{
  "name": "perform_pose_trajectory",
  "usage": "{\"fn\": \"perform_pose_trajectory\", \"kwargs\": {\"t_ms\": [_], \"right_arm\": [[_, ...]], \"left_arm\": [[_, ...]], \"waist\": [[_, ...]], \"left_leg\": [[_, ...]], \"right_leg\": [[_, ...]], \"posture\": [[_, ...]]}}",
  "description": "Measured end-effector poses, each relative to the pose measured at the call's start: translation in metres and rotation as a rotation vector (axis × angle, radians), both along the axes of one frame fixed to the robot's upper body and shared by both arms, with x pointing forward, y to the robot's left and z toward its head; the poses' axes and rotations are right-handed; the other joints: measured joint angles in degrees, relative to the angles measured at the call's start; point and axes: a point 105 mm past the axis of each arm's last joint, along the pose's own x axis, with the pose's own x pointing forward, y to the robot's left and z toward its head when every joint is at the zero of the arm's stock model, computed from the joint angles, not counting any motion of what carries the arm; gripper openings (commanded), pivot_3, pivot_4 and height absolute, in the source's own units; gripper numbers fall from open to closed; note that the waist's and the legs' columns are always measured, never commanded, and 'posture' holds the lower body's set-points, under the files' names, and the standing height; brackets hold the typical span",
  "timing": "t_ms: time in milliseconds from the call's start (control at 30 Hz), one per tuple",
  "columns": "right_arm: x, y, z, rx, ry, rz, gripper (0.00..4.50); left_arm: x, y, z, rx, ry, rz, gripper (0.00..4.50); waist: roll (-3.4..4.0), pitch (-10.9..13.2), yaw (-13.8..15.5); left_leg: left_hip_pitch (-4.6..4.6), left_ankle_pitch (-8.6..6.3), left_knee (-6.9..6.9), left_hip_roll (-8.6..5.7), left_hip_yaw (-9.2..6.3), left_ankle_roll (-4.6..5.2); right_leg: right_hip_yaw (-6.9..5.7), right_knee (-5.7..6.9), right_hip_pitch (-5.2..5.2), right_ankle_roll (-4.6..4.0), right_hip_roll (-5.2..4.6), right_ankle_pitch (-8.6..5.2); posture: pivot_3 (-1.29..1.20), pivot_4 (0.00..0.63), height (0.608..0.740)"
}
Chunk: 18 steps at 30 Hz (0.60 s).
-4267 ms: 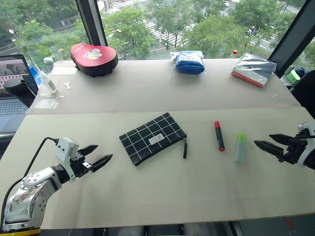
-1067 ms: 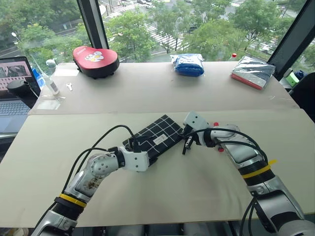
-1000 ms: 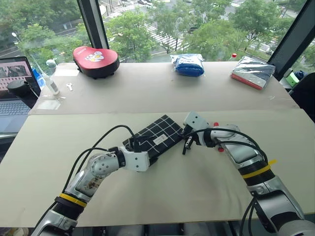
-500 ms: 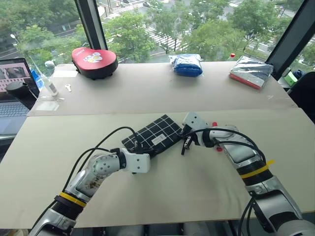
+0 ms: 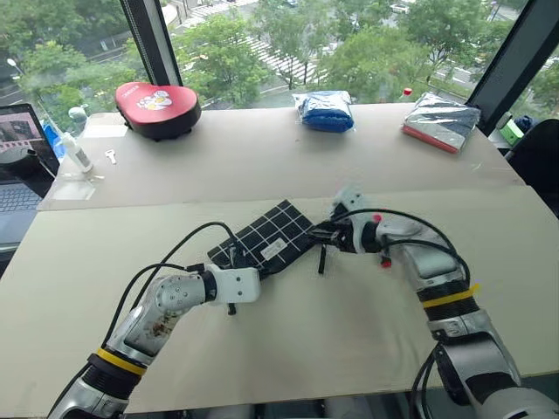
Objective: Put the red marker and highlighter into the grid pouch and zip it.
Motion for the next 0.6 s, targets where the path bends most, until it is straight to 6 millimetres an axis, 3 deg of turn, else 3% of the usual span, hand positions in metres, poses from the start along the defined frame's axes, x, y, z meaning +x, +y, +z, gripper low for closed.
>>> {"fn": "perform_pose_trajectory", "kwargs": {"t_ms": [33, 133, 267, 333, 400, 467, 600], "right_arm": [[-0.002, -0.002, 0.006, 0.059, 0.024, -0.004, 3.21], [-0.019, -0.012, 0.047, 0.272, 0.079, 0.064, 3.21], [-0.023, -0.038, 0.073, 0.273, 0.022, 0.017, 3.21], [-0.023, -0.047, 0.066, 0.223, 0.026, -0.026, 3.21], [-0.023, -0.048, 0.046, 0.151, 0.062, -0.063, 3.21], [-0.023, -0.043, 0.031, 0.114, 0.095, -0.075, 3.21], [-0.017, -0.031, 0.024, 0.088, 0.088, -0.101, 3.21]], "left_arm": [[0.000, -0.001, 0.001, -0.008, 0.003, -0.001, 0.00], [0.004, -0.005, 0.005, -0.069, 0.031, 0.016, 0.00], [0.017, -0.012, 0.022, -0.226, 0.035, 0.081, 0.00], [0.025, -0.014, 0.036, -0.294, 0.012, 0.109, 0.00], [0.032, -0.016, 0.048, -0.346, -0.008, 0.131, 0.00], [0.034, -0.018, 0.052, -0.370, -0.011, 0.136, 0.00], [0.035, -0.021, 0.054, -0.392, -0.008, 0.140, 0.00]], "waist": [[0.00, 0.0, 0.0], [0.05, 0.0, 0.2], [0.01, 0.1, 0.5], [-0.01, 0.1, 0.6], [-0.01, 0.1, 0.4], [-0.02, 0.1, 0.1], [-0.04, 0.1, 0.0]], "left_leg": [[-0.08, 0.02, -0.01, 0.00, 0.00, -0.03], [-0.43, 0.03, 0.02, -0.01, -0.05, -0.02], [-0.48, -0.03, 0.09, -0.04, -0.05, 0.07], [-0.48, -0.02, 0.08, -0.03, -0.05, 0.05], [-0.49, 0.02, 0.05, -0.03, -0.01, -0.02], [-0.50, 0.12, 0.05, -0.04, 0.03, -0.20], [-0.53, 0.14, 0.06, -0.04, 0.05, -0.22]], "right_leg": [[-0.01, 0.01, -0.07, -0.02, 0.00, 0.01], [-0.05, 0.03, -0.23, -0.05, 0.00, 0.05], [-0.07, -0.05, -0.19, -0.04, -0.02, 0.04], [-0.10, -0.05, -0.19, -0.04, -0.02, 0.04], [-0.07, -0.04, -0.23, -0.04, -0.02, 0.04], [-0.02, -0.04, -0.26, -0.04, -0.02, 0.04], [0.01, -0.03, -0.29, -0.04, -0.02, 0.05]], "posture": [[0.00, 0.150, 0.740], [0.00, 0.150, 0.740], [0.00, 0.150, 0.740], [0.00, 0.150, 0.740], [0.00, 0.150, 0.740], [0.00, 0.150, 0.740], [0.00, 0.150, 0.740]]}}
